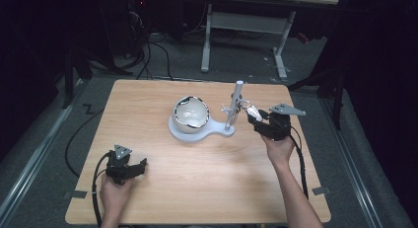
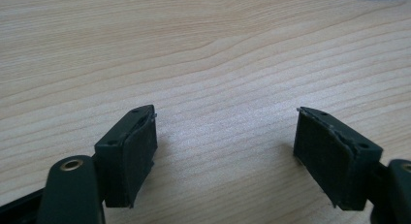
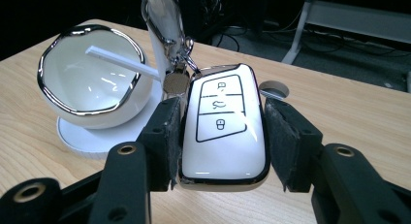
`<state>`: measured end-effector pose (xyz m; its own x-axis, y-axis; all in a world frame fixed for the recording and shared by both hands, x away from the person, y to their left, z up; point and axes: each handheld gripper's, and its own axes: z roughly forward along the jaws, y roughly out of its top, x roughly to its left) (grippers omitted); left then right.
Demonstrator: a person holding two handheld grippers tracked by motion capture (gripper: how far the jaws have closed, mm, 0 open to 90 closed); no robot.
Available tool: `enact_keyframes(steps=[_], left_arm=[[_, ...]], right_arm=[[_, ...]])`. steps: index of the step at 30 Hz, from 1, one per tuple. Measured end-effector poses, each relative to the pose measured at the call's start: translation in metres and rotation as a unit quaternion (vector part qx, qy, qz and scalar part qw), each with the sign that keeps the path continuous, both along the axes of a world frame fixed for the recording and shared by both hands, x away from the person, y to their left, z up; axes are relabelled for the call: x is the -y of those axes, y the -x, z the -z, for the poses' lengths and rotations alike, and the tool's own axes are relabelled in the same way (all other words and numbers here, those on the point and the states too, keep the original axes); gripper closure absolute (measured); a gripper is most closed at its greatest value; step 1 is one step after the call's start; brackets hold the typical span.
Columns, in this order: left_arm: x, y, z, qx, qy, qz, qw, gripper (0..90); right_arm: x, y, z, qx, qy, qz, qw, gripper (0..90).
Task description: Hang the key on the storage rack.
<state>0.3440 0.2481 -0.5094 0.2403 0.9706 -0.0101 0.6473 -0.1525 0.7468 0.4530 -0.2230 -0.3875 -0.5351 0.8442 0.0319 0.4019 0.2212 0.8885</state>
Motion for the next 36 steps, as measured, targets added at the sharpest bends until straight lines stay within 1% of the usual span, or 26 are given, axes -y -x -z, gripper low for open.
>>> enact_keyframes(steps=[9, 15, 26, 36], left_arm=[[0.0, 0.0, 0.0, 0.0, 0.0, 0.0, 1.0, 23.9], [0.0, 0.0, 0.0, 0.0, 0.0, 0.0, 1.0, 23.8], [0.0, 0.0, 0.0, 0.0, 0.0, 0.0, 1.0, 23.9], [0.0, 0.0, 0.0, 0.0, 0.0, 0.0, 1.0, 23.8]], right_arm=[[-0.002, 0.0, 0.008, -0.006, 0.0, 0.0, 1.0, 49.8], [-0.006, 0.0, 0.013, -0.01, 0.007, -0.001, 0.9999, 49.8], [-0.015, -0.004, 0.021, -0.018, 0.01, -0.006, 0.9998, 49.8], [-0.018, -0.007, 0.031, -0.023, 0.005, -0.002, 0.9997, 49.7]])
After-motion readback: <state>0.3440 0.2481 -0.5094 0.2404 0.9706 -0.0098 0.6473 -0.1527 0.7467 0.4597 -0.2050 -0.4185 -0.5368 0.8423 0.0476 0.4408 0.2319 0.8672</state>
